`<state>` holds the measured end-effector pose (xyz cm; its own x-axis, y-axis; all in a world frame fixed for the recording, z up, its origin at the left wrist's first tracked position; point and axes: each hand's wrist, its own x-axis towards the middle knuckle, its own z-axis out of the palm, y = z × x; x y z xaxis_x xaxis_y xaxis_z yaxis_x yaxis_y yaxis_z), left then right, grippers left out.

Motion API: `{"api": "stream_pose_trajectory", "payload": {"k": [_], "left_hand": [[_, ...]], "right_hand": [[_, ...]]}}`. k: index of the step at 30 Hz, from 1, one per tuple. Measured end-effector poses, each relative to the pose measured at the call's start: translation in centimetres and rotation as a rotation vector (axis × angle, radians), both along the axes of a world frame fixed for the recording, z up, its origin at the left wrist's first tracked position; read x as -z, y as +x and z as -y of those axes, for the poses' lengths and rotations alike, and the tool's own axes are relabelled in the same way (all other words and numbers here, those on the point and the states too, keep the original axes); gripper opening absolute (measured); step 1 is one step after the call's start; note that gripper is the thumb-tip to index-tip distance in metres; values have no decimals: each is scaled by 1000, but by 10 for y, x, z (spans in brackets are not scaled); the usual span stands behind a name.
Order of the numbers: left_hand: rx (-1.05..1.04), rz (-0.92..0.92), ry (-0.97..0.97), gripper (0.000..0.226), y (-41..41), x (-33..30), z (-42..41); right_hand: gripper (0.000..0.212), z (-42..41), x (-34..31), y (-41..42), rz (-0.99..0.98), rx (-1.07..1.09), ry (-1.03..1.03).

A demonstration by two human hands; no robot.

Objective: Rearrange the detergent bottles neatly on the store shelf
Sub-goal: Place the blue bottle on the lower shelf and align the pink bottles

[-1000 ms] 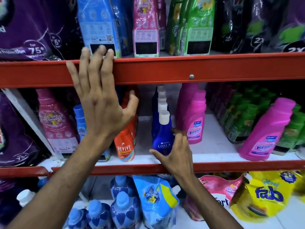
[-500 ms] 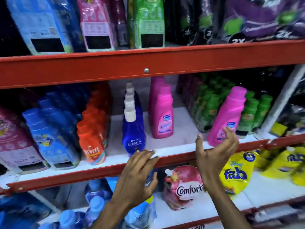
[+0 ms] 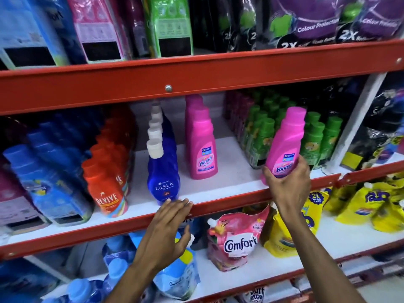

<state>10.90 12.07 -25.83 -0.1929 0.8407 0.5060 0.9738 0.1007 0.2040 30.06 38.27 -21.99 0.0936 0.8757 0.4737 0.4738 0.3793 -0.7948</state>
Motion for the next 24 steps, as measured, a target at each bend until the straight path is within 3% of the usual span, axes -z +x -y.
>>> {"api": "stream_pose_trajectory", "payload": {"k": [13,24], "left_hand": [[-60,76,-19,54,-4,-4,17],[-32,117,31,50,-4,-5,15]], "right_hand": [[88,80,-9,-71,82,-265,35],[83,96,-11,-94,172,-272,-4]]}}
